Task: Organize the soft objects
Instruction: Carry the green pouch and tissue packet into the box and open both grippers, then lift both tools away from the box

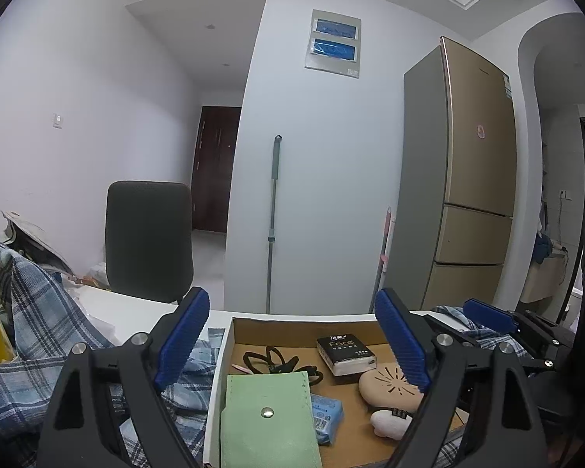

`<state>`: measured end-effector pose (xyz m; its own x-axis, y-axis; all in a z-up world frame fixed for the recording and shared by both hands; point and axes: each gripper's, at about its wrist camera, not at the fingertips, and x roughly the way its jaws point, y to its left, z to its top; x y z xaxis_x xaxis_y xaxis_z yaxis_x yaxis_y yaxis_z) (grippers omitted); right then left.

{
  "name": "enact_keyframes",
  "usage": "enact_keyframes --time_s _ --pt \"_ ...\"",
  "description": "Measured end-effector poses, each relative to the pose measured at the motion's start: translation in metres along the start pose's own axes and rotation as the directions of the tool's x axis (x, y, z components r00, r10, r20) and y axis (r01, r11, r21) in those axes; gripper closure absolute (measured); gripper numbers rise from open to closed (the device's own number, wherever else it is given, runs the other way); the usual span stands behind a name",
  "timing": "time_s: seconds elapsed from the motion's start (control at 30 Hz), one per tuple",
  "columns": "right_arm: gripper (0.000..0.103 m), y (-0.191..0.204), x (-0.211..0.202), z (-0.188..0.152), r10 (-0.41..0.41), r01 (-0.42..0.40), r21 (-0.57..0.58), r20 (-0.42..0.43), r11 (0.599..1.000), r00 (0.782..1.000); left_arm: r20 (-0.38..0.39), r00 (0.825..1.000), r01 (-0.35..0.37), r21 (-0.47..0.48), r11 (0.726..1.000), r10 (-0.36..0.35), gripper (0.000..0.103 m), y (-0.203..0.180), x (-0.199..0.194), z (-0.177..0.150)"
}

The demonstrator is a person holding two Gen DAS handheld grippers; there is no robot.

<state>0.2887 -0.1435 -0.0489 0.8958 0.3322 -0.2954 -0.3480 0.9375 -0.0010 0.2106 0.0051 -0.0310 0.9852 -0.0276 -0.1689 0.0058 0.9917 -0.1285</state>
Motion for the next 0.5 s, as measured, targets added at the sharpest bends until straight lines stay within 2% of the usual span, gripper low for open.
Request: enact_keyframes --time_s 0.07,0.1,0.13,0.5 --pt "0.029 -0.0001 0.0001 0.0003 0.000 0.000 0.000 0.000 1.000 1.000 -0.002 1.000 -0.001 0.002 1.000 0.001 0.012 -0.0004 0.0000 0.0000" --pt "0.029 -0.0002 0.0003 0.0004 0.000 0.000 0.000 0.000 1.000 1.000 -0.003 1.000 -0.002 0.002 1.000 0.002 0.009 -0.0002 0.0002 0.0001" --pt "0.028 -0.0003 0.0003 0.0002 0.000 0.000 0.000 0.000 1.000 1.000 -0.004 1.000 -0.002 0.001 1.000 0.002 0.001 0.0001 0.0004 -0.0001" --pt "0.020 -0.0006 0.0004 -0.0005 0.002 -0.002 0.001 -0.001 1.000 1.000 0.002 1.000 -0.014 -0.003 1.000 0.014 0.000 0.0029 -0.0019 0.0006"
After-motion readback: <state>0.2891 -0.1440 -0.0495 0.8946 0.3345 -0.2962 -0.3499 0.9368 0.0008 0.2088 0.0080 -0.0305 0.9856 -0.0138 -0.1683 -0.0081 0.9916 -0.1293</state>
